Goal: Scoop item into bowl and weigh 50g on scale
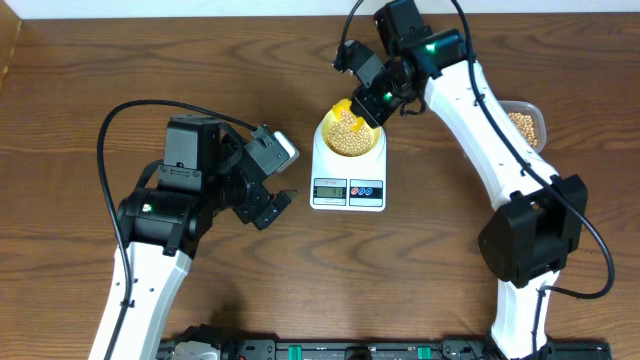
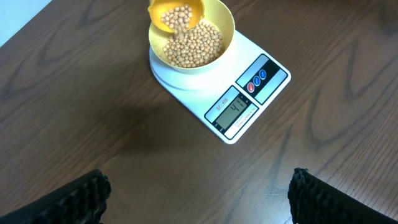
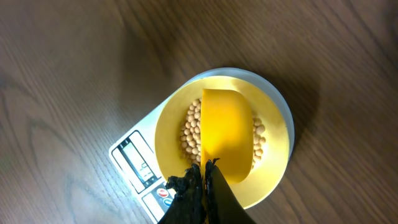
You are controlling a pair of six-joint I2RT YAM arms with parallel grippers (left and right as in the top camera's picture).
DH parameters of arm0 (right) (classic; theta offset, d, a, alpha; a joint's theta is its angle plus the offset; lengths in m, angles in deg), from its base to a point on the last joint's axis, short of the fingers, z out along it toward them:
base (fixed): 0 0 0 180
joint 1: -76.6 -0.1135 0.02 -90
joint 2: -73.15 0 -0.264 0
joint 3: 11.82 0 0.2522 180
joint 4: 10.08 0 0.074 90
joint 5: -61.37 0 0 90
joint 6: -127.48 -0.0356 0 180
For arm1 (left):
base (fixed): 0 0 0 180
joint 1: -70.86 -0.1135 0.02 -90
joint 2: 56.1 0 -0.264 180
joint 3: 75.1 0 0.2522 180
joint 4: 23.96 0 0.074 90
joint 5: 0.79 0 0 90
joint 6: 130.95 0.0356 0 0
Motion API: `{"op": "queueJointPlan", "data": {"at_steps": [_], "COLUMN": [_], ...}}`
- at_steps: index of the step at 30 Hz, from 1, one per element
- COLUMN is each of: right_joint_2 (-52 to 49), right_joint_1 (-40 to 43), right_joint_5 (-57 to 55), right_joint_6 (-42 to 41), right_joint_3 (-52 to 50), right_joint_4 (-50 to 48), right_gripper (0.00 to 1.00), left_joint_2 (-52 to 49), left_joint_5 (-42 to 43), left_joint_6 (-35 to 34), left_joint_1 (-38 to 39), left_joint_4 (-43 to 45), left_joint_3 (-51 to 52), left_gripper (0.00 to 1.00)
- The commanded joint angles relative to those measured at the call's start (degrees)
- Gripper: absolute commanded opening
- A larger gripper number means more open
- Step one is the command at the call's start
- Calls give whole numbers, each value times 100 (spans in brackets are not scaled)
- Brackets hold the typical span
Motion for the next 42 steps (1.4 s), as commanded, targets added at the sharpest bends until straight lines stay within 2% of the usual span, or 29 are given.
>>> {"op": "queueJointPlan", "data": {"at_steps": [1,21,42], "right_joint_2": [-57,11,42], "right_joint_1": [-35,-35,-7], "right_joint_5": [-11,-306,-173], "right_joint_6": [201,608,603], "right_joint_3": [120,125,122], "right_joint_4": [7,-22,-52], "right_gripper": [1,1,1], "left_joint_2": [61,61,61], "left_joint_5": [55,55,55], "left_joint_6": [37,37,37], "left_joint_1": [-31,-31,-31], "left_joint_4": [-11,-11,-11], "left_joint_3": [44,44,44], "left_gripper": [94,94,94]}}
